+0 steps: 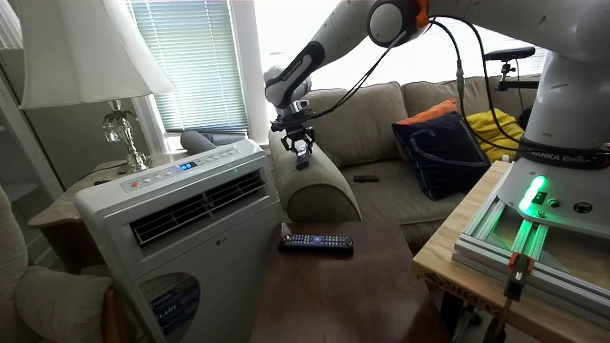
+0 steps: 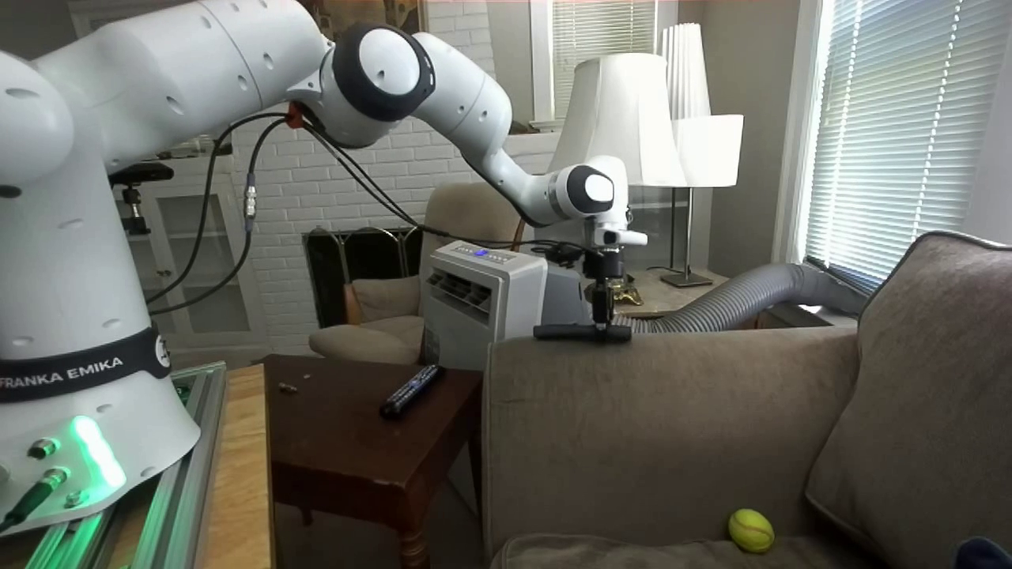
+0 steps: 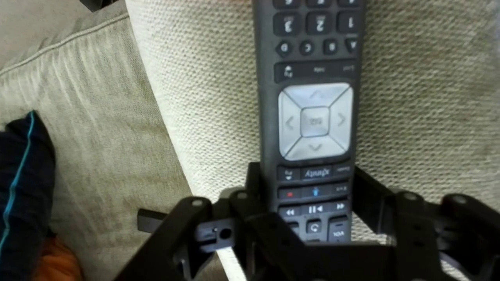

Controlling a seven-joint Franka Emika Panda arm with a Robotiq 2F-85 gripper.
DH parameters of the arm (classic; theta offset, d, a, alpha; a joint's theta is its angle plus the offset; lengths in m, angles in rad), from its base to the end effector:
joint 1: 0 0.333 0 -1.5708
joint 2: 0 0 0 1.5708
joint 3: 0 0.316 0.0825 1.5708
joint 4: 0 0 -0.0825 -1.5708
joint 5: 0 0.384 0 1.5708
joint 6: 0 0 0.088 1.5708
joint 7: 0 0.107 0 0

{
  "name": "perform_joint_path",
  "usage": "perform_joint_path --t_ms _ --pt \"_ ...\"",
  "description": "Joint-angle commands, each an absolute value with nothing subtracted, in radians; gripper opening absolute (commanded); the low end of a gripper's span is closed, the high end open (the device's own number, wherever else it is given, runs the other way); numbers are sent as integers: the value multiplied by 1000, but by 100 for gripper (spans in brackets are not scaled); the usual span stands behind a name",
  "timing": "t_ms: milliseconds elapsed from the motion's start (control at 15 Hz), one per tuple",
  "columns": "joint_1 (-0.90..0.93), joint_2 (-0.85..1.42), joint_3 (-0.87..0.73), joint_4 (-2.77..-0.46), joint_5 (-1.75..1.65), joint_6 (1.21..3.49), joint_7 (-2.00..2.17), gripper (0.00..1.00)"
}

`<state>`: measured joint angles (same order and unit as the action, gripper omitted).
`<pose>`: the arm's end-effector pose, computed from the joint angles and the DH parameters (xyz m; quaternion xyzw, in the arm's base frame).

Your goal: Put the remote on the couch arm rest

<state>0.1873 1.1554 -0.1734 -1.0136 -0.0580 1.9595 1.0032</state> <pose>0.7506 0.0501 0.1216 0.8960 -0.4192 -0.0315 0.1427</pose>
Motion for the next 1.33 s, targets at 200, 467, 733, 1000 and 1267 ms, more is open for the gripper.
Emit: perform_joint_path --t_ms 200,467,733,1000,1267 --pt "115 1244 -106 -860 -59 1967 736 31" --pt "107 1260 -117 -822 -65 1948 614 78" --pt "157 1228 -212 -867 -101 1958 764 100" --pt "194 1158 -304 -856 -106 1928 890 100" --pt "207 999 -306 -918 -141 1994 631 100"
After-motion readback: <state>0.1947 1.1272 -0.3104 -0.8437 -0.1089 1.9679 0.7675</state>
